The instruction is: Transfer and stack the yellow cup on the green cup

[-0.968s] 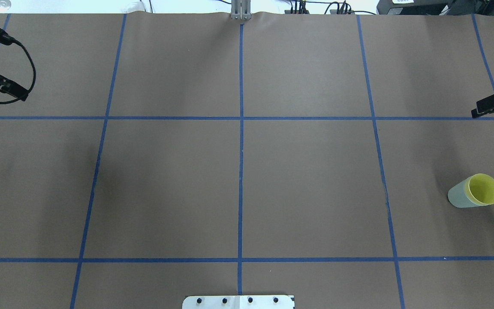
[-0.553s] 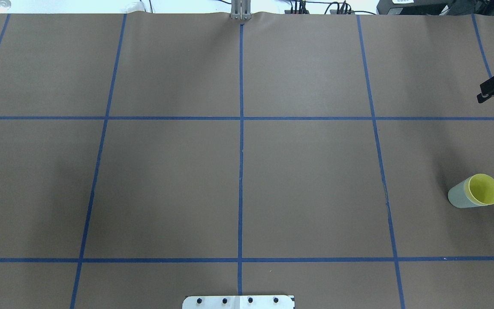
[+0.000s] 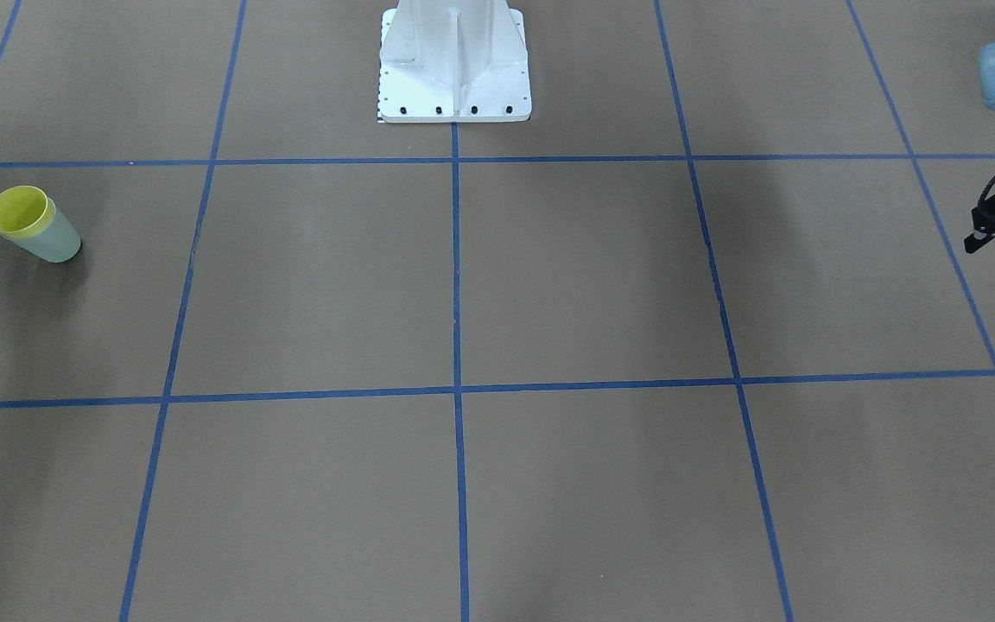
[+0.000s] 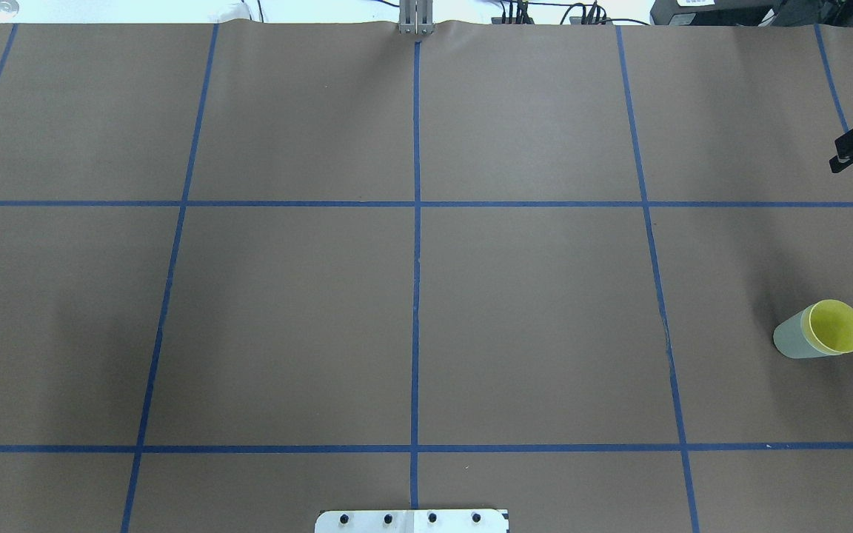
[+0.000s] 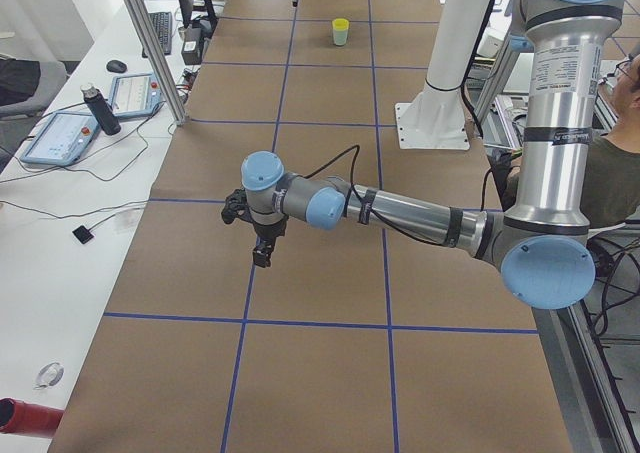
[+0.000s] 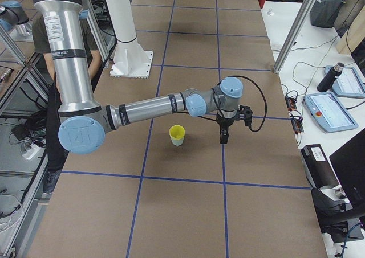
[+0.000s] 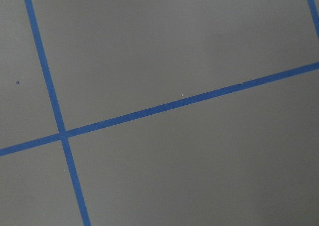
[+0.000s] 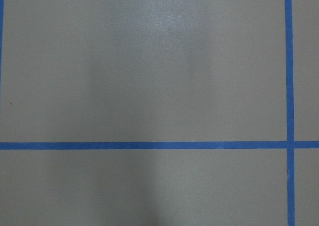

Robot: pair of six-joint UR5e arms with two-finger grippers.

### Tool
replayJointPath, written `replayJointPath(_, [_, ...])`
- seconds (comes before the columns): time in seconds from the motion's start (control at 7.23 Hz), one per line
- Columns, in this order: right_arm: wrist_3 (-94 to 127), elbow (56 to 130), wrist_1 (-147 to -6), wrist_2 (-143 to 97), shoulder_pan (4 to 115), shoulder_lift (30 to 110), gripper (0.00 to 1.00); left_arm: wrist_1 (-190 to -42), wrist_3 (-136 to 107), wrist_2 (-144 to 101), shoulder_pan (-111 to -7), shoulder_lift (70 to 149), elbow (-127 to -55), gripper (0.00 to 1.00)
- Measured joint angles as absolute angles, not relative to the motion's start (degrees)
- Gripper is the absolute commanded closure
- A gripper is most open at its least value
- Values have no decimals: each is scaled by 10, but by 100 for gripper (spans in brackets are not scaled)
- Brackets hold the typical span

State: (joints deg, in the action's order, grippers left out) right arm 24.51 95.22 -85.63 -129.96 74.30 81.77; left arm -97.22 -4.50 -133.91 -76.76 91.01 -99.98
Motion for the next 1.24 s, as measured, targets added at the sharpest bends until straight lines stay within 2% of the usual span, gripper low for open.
replayJointPath(1.24, [233,949,-855,-1319,784,853,0,-977,-55,-1342,-768,911,-976,0])
